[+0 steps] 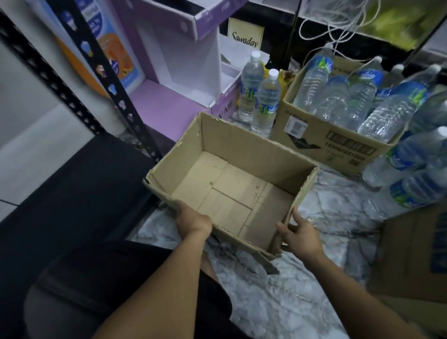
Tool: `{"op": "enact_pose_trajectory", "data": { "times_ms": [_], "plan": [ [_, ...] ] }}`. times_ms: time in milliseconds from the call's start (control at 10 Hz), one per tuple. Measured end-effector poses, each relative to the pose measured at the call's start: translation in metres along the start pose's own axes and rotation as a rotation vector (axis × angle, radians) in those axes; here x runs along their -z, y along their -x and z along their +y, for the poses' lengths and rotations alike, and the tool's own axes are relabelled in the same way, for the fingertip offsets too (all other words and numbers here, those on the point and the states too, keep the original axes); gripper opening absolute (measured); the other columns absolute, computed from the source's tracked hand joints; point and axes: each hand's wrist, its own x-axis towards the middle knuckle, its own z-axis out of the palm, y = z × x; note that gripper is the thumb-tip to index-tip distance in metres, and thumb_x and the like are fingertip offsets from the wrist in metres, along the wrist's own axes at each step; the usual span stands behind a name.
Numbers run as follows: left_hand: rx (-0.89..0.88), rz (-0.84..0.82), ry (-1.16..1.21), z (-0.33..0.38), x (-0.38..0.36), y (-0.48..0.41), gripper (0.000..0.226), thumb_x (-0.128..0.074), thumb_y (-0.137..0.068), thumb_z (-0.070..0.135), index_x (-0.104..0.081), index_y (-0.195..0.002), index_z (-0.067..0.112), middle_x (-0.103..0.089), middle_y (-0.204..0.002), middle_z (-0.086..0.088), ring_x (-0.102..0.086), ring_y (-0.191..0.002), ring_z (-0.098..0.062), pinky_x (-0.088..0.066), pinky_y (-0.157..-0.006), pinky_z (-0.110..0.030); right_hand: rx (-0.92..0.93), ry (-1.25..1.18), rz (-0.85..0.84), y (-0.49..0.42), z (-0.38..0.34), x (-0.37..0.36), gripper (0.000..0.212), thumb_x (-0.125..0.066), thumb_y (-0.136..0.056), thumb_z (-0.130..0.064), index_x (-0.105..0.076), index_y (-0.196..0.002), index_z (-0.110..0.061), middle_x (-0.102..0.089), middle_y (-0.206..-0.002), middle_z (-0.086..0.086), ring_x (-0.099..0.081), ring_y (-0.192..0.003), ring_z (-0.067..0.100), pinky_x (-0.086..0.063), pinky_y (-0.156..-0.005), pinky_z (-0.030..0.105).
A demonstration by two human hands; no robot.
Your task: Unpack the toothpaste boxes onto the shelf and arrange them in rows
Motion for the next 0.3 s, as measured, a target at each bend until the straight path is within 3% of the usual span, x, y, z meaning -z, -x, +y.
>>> {"op": "enact_pose_trajectory", "data": {
  "times_ms": [100, 200, 300],
  "plan": [
    [0.013, -0.065, -0.078, 0.007, 0.008, 0.007, 0.090, -0.053, -0.093, 0.005, 0.013, -0.154, 0.005, -0.039, -0.149, -0.024, -0.051, -0.127, -0.038, -0.046, -0.099, -0.036, 0.028, -0.006, -0.011, 0.000, 0.001, -0.002, 0.113, -0.054, -0.053, -0.092, -0.019, -0.148, -0.044, -0.059, -0.137, 0.002, -0.065, -0.112, 0.022, -0.058, -0.085, 0.050],
    [0.017, -0.153, -0.051, 0.022, 0.020, 0.014, 0.094, -0.059, -0.093, 0.013, 0.012, -0.156, 0.008, -0.013, -0.162, -0.021, -0.033, -0.142, -0.037, -0.038, -0.108, -0.036, -0.001, 0.054, -0.035, 0.010, -0.019, -0.003, 0.094, -0.063, -0.071, -0.071, -0.027, -0.150, -0.035, -0.060, -0.135, 0.005, -0.065, -0.112, 0.024, -0.057, -0.085, 0.051],
    [-0.108, -0.218, 0.007, 0.036, 0.027, 0.033, 0.092, -0.062, -0.093, 0.022, 0.003, -0.157, 0.010, 0.003, -0.164, -0.017, -0.017, -0.149, -0.035, -0.029, -0.115, -0.036, -0.013, 0.398, 0.042, 0.023, -0.043, 0.007, 0.066, -0.061, -0.090, -0.049, -0.042, -0.141, -0.012, -0.067, -0.119, 0.013, -0.064, -0.109, 0.031, -0.054, -0.087, 0.049]
  ]
}}
